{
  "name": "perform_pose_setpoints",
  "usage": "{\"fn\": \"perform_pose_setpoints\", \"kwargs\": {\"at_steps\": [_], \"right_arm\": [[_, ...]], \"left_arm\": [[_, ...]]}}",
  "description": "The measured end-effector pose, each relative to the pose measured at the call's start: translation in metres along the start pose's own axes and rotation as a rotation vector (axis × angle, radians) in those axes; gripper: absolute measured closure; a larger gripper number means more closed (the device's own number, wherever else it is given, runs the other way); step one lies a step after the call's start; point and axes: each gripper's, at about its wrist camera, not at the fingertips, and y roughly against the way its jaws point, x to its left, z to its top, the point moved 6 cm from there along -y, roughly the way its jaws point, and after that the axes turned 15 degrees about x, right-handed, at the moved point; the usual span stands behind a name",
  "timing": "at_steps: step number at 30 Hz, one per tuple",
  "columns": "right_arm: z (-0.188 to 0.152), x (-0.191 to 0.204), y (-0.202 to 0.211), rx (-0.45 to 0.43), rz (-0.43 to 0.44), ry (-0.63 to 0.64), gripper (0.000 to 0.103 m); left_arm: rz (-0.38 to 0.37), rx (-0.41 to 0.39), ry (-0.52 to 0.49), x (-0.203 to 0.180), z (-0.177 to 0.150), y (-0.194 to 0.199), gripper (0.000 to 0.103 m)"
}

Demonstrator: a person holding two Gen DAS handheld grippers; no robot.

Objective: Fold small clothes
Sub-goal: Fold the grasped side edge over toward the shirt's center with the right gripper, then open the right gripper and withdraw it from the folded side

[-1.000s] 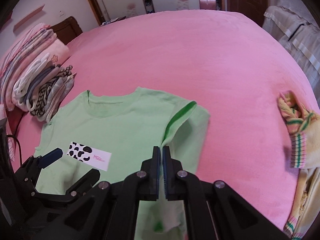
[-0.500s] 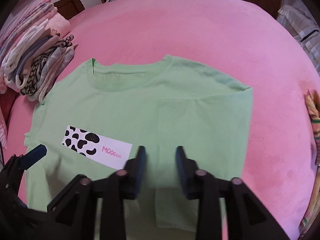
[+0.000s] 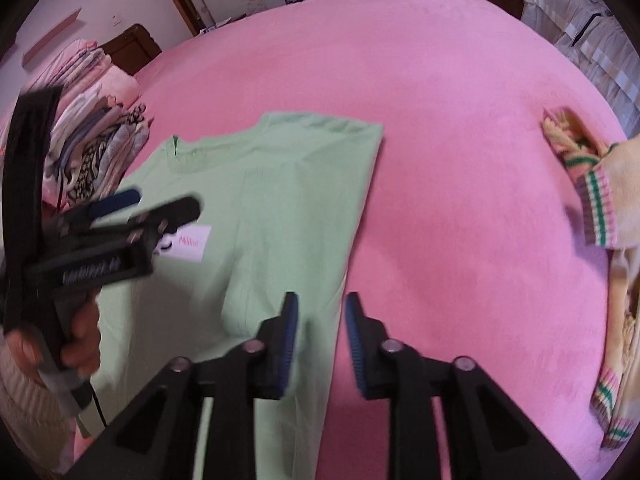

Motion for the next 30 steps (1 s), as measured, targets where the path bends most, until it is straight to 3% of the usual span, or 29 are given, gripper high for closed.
{"fn": "perform_pose_setpoints", "kwargs": {"at_steps": [3,7,13,22,26,30], "right_arm": [[-0.005,0.012,-0.009,-0.009,0.002,0.037,0.098],[-0.008,0.026,-0.023,0.007,-0.013,0.075,0.098],[-0.019,0.005,-0.038,0.049,-0.053,0.02,0.102],[-0.037,0.01,-0.02,0.04,-0.014,0.045,0.097],[-0.026,0.017,-0.008,-0.04,-0.028,0.018,0.097],[-0.009,0.027,-0.025,-0.025,-0.012,0.018,0.097]], "left_arm": [[-0.01,0.023,-0.006,-0.01,0.011,-0.012,0.005],[-0.023,0.076,0.015,-0.015,0.02,-0.031,0.007],[0.065,0.144,0.027,-0.007,0.021,-0.063,0.007],[0.038,0.14,0.043,-0.002,0.022,-0.064,0.007],[0.024,0.139,0.046,0.0,0.024,-0.06,0.007],[0.029,0.145,0.058,0.001,0.027,-0.059,0.007]]}}
